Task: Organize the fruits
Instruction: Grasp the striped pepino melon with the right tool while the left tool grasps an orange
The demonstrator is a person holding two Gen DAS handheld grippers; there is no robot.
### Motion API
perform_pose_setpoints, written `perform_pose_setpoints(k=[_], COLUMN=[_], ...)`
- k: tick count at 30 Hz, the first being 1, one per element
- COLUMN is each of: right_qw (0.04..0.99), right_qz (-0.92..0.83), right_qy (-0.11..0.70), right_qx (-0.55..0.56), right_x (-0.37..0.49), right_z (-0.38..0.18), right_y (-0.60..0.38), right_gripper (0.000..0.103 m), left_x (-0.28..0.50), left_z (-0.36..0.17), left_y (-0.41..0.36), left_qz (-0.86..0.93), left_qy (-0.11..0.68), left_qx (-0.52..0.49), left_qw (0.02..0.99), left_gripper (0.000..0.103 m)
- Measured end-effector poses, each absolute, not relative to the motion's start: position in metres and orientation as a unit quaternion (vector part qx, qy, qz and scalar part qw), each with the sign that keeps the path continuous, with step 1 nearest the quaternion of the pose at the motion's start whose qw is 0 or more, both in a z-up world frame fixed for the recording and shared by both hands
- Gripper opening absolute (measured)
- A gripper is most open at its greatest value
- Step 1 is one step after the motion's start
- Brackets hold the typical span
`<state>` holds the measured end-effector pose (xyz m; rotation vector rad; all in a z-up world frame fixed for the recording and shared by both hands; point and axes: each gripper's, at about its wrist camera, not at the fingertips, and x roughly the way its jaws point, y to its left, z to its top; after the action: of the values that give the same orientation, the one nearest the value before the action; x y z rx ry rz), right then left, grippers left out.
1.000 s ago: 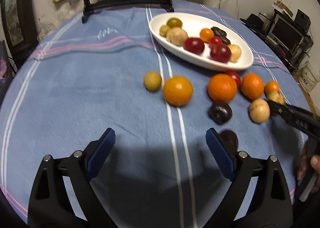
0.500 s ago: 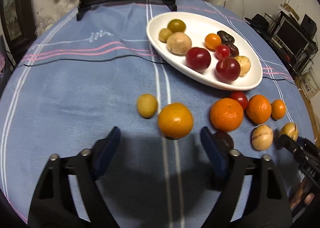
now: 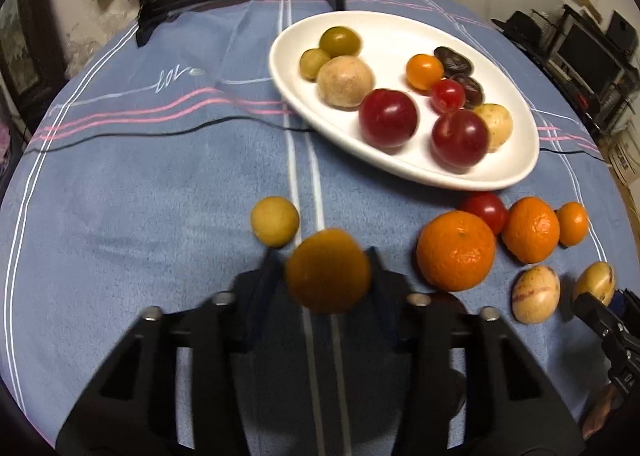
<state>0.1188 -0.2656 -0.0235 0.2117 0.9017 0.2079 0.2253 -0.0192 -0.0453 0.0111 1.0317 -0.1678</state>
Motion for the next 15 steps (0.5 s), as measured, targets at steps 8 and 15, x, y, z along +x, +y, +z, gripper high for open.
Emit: perform_pose_setpoints(k=[8, 15], right_qw=[0.893, 0.902], right_qz=[0.099, 0.108], right_qy=[0.429, 0.411], right_qx=[0.098, 0.078], right_x=[0.117, 0.119], right_z=[-0.019, -0.002], right_y=[-0.266, -0.258], right_gripper=[0.043, 0.043], left_x=[0.217, 0.202], left_z=[-0.037, -0.007], left_y=[-0.015, -0.013], left_qz=[-0.088, -0.099], left_qy=[0.494, 0.464], left_qx=[0.0, 0.005], left_qw=[0.865, 0.88], left_gripper=[0.038, 0.038])
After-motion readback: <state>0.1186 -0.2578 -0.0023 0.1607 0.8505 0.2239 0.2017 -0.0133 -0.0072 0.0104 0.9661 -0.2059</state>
